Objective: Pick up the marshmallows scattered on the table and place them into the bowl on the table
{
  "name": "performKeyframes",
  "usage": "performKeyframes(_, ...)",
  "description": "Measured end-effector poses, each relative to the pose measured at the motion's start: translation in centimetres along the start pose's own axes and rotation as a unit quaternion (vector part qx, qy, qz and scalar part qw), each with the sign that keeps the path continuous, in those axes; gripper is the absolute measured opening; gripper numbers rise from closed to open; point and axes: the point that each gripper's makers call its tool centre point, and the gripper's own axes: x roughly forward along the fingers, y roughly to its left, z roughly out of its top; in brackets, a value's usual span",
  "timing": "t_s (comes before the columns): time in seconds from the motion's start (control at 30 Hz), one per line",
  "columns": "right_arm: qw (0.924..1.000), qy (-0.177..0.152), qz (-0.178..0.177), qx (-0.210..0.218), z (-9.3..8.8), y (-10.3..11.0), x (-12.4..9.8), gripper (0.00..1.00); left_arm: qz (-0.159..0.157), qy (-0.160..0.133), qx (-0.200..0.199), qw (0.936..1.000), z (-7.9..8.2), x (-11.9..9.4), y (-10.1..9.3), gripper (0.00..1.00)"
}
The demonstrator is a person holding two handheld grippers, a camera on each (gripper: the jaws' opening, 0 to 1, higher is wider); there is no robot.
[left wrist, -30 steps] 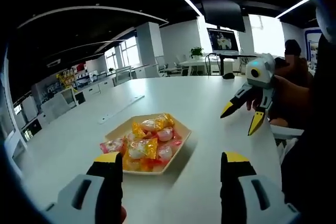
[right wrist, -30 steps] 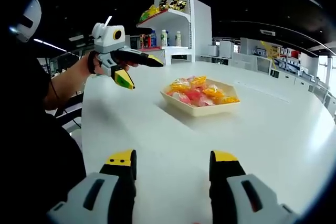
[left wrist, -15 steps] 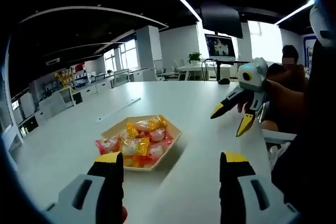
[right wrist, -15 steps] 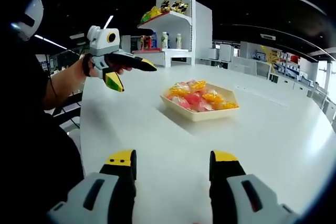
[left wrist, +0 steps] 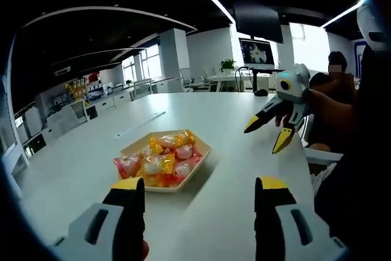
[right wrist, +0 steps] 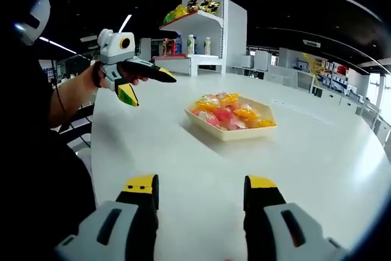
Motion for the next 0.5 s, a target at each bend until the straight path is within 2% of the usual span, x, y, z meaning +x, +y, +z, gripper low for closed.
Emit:
performKeyframes(0.23,1.0000,-0.001,0.001,-0.001,0.0,0.1,0.0,0.56,-0.006,0.008,0.004,0.9999,-0.5,-0.2,-1.0,0.73)
performKeyframes(0.3,0.9997,-0.019,-0.009,-0.014,0.6,-0.2,0.0,0.56,-0.006,0.008,0.003,0.9999,-0.6,-0.3,-1.1,0.72)
performKeyframes(0.4,0.9995,-0.030,-0.004,-0.012,1.2,0.1,-0.2,0.56,-0.001,0.008,-0.003,1.0000,-0.8,-0.4,-1.1,0.72)
performKeyframes(0.5,0.9995,-0.028,-0.009,-0.013,1.3,-0.2,-0.2,0.56,-0.001,0.006,-0.003,1.0000,-0.9,-0.6,-1.3,0.72)
